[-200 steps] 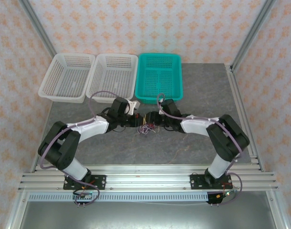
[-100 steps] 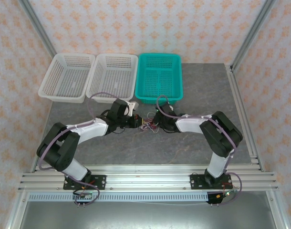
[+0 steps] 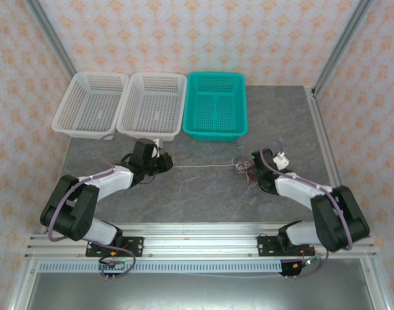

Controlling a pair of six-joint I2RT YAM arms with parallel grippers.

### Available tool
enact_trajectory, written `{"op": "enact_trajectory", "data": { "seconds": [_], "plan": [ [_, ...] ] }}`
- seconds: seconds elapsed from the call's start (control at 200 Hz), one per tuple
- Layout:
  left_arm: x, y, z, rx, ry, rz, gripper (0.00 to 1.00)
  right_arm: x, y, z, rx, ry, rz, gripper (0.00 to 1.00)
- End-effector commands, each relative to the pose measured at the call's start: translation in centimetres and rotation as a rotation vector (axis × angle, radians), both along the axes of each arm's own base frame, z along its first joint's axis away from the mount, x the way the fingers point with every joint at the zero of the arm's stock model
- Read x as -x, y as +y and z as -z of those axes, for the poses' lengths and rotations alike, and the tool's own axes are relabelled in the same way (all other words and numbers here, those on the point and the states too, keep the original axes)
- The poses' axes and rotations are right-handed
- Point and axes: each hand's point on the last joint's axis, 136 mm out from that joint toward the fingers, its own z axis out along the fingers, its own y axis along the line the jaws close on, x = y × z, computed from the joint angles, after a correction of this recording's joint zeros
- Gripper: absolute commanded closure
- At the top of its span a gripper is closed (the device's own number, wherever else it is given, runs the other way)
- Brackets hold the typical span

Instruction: Untangle the cables

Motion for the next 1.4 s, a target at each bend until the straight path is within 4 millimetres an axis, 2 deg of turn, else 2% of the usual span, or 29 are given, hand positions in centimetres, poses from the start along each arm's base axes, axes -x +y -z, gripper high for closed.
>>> {"op": "enact_trajectory", "data": {
  "seconds": [0.0, 0.095, 0.18, 0.24, 0.305, 0.34, 0.415, 0.495, 0.581, 0.656, 0.801, 0.931, 1.001, 1.131, 1.216, 1.331, 1.391],
  "plan": [
    [-0.3, 0.7, 0.0, -0.009, -0.007, -0.048, 1.00, 1.6, -3.4, -1.7, 0.123, -0.013, 0.095, 1.00],
    [-0.6, 0.5, 0.0, 0.001, -0.006, -0.047, 1.00, 1.3, -3.3, -3.4, 0.122, -0.067, 0.066, 1.00],
    [-0.8, 0.4, 0.0, 0.004, -0.007, -0.048, 1.00, 0.5, -1.5, -3.8, 0.084, -0.095, -0.039, 1.00],
    [-0.9, 0.2, -0.2, 0.016, -0.010, -0.039, 1.00, 0.1, 0.0, -3.8, 0.064, -0.082, -0.125, 0.87],
    [-0.9, -0.6, -0.6, 0.045, -0.017, -0.004, 1.00, -0.4, 1.9, -4.8, 0.059, -0.062, -0.242, 0.62],
    [-0.9, -1.2, -0.8, 0.060, -0.017, 0.024, 1.00, -0.7, 3.2, -5.5, 0.067, -0.063, -0.319, 0.56],
    [-0.6, -2.3, -0.7, 0.055, -0.014, 0.073, 1.00, -1.1, 5.7, -7.6, 0.166, -0.070, -0.452, 0.44],
    [-0.3, -3.1, -0.7, 0.012, -0.018, 0.104, 1.00, -1.5, 9.0, -8.0, 0.282, -0.038, -0.593, 0.39],
    [-0.3, -3.7, -1.1, -0.030, -0.042, 0.137, 1.00, -2.1, 11.7, -6.7, 0.342, 0.016, -0.699, 0.37],
    [-0.3, -3.8, -1.6, -0.043, -0.056, 0.138, 1.00, -2.4, 12.8, -5.1, 0.407, 0.100, -0.755, 0.36],
    [-0.1, -2.4, -1.9, -0.112, -0.069, 0.105, 1.00, -2.3, 11.9, -2.5, 0.526, 0.265, -0.754, 0.35],
    [0.0, -0.5, -1.5, -0.192, -0.056, 0.044, 1.00, -1.4, 10.9, -1.4, 0.556, 0.328, -0.754, 0.32],
    [-0.1, -0.3, -1.2, -0.191, -0.053, 0.031, 1.00, -0.9, 10.6, -0.8, 0.559, 0.352, -0.761, 0.36],
    [-0.2, 0.2, -0.8, -0.200, -0.043, -0.008, 1.00, -0.3, 9.8, -0.3, 0.563, 0.374, -0.726, 0.53],
    [-0.3, 1.6, -0.4, -0.217, -0.025, -0.071, 1.00, 0.0, 9.3, 0.0, 0.560, 0.370, -0.698, 0.70],
    [-0.3, 3.8, 0.5, -0.191, 0.022, -0.166, 1.00, 0.0, 7.8, 0.0, 0.556, 0.358, -0.625, 0.99],
    [-0.2, 4.6, 0.8, -0.172, 0.035, -0.188, 1.00, 0.0, 6.9, -0.1, 0.536, 0.336, -0.584, 1.00]
  ]
}}
